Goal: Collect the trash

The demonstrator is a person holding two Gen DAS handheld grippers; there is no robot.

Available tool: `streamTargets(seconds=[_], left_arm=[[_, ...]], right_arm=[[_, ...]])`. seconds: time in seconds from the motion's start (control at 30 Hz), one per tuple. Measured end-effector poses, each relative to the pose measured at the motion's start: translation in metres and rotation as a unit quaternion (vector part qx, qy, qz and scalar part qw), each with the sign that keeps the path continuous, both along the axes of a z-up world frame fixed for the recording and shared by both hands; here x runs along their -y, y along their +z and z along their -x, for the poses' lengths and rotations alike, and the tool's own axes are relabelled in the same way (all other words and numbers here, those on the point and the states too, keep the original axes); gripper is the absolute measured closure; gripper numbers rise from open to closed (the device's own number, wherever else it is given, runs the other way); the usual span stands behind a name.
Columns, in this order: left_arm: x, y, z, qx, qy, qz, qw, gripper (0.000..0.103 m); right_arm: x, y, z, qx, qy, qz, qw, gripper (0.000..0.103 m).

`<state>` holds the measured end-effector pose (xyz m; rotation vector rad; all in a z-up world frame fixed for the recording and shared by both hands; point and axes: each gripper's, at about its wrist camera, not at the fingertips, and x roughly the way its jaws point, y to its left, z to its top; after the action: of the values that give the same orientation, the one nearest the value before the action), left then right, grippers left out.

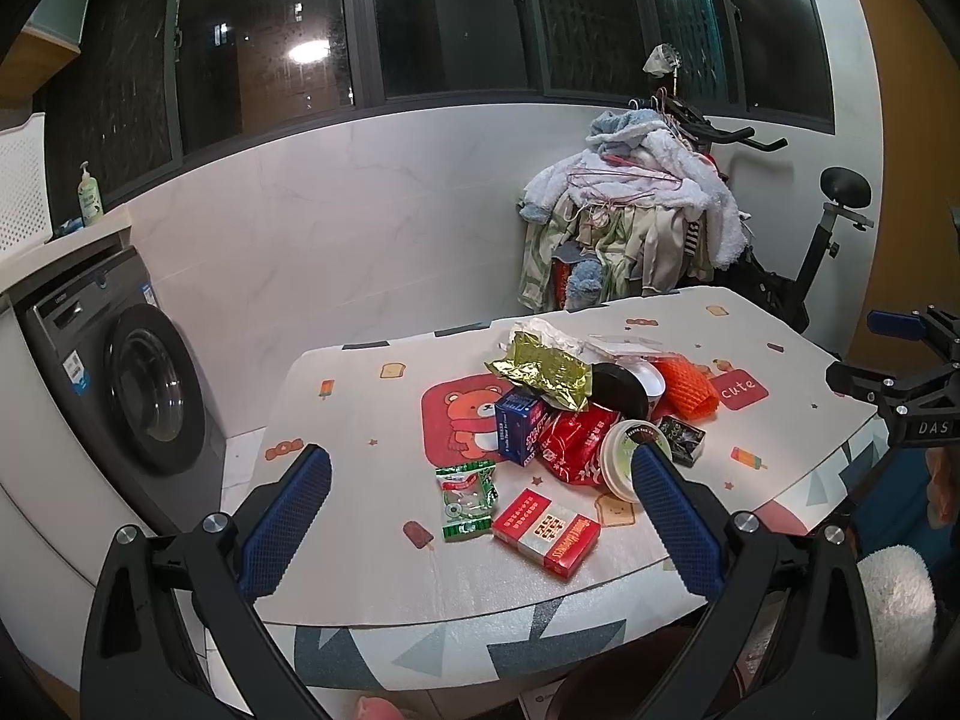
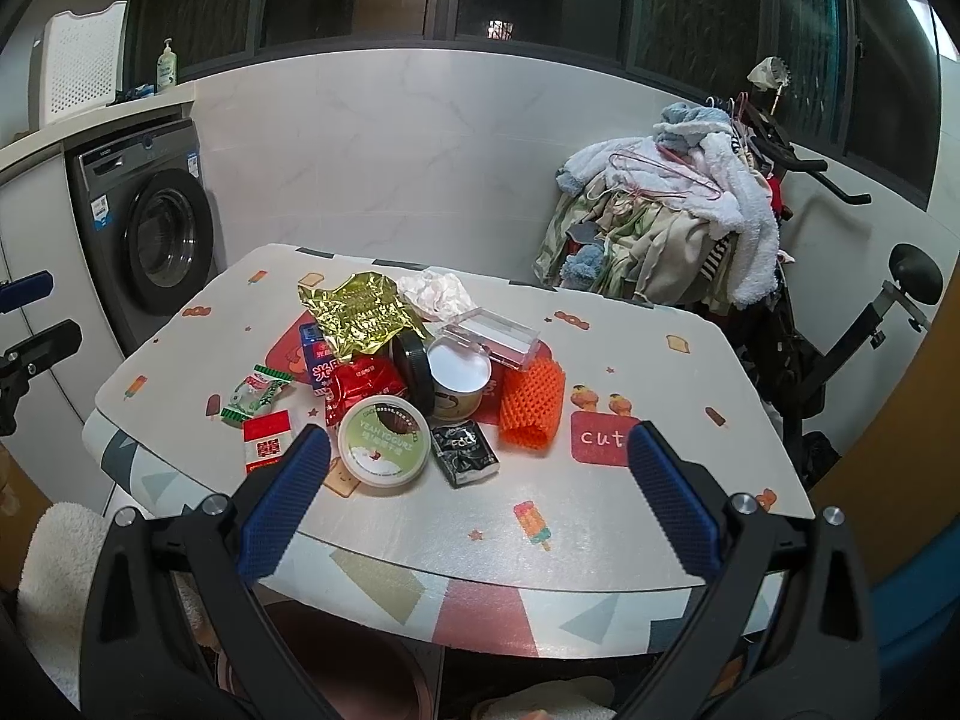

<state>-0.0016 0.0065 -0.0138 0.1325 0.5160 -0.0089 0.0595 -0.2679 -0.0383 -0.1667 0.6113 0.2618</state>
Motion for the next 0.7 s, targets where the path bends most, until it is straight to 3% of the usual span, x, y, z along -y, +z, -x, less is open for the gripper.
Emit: streamTargets(seconds=[0.7], left_arm=[[0.0016, 0.0024, 0.0009, -0.002, -0.001, -0.002, 1.0000, 0.005]], right_arm=[[-0.0003, 0.0003, -0.0004, -0.002, 0.001, 0.000, 1.000, 0.006]])
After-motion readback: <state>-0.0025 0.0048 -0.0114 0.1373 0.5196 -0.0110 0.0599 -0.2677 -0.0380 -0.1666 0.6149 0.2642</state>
